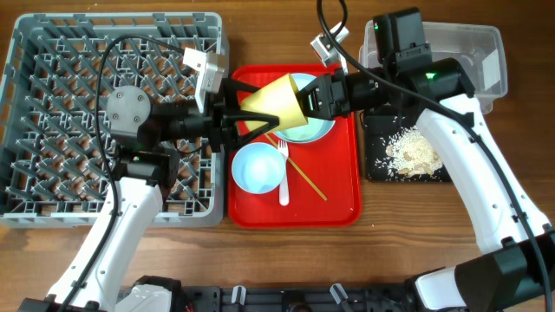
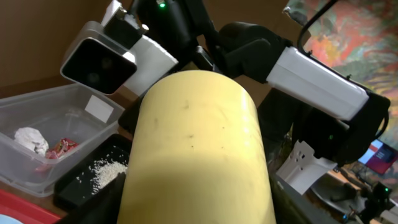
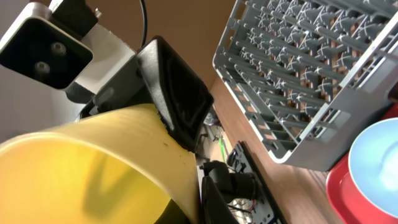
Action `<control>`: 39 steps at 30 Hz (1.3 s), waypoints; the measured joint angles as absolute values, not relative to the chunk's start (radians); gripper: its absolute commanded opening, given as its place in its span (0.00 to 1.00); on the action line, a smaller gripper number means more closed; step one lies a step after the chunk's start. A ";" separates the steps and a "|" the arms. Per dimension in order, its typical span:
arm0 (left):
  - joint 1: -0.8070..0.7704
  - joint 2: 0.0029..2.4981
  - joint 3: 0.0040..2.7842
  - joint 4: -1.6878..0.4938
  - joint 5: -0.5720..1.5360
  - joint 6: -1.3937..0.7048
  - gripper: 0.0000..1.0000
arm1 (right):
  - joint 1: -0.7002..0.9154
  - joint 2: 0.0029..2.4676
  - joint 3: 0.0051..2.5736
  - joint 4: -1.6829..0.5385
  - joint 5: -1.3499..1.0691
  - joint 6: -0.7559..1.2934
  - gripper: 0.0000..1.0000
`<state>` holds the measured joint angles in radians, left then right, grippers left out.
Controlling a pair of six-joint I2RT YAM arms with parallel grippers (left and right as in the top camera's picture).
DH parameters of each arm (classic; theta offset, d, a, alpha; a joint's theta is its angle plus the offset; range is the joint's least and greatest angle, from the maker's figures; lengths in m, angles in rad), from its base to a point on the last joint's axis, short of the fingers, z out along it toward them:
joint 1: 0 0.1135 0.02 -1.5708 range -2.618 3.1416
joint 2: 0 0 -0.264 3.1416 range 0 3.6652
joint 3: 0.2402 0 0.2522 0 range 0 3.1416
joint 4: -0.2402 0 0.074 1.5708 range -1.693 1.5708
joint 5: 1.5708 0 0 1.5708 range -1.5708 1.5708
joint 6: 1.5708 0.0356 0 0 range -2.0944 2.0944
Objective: Sort waste into correct bins and load items into the dishwasher rack
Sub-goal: 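Hand the yellow cup from the right gripper to the left gripper, then place the yellow cup upside down in the dish rack with the left gripper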
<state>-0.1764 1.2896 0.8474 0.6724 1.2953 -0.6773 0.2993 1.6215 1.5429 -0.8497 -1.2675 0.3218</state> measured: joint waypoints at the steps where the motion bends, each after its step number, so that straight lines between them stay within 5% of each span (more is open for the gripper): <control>1: -0.176 1.290 0.847 0.672 1.291 -0.679 0.49 | 0.299 1.621 1.543 -0.848 -1.267 0.315 0.05; 6: -0.176 1.292 0.848 0.649 1.285 -0.683 0.37 | 0.299 1.621 1.543 -0.850 -1.256 0.309 0.06; 14: -0.107 1.324 0.855 0.490 1.285 -0.667 0.33 | 0.293 1.624 1.542 -0.875 -1.025 0.316 0.31; 20: 0.010 1.328 0.861 -0.017 1.175 -0.426 0.23 | 0.193 1.624 1.542 -0.914 -0.881 0.316 0.33; 25: 0.106 1.299 0.871 -0.444 0.877 -0.300 0.09 | 0.162 1.624 1.542 -1.072 -0.705 0.277 0.34; 32: 0.165 1.185 1.120 -0.889 0.405 -0.262 0.09 | 0.163 1.624 1.542 -1.188 -0.550 0.238 0.32; 39: 0.184 1.188 1.148 -1.066 0.054 -0.252 0.14 | 0.163 1.624 1.542 -1.253 -0.284 0.271 0.32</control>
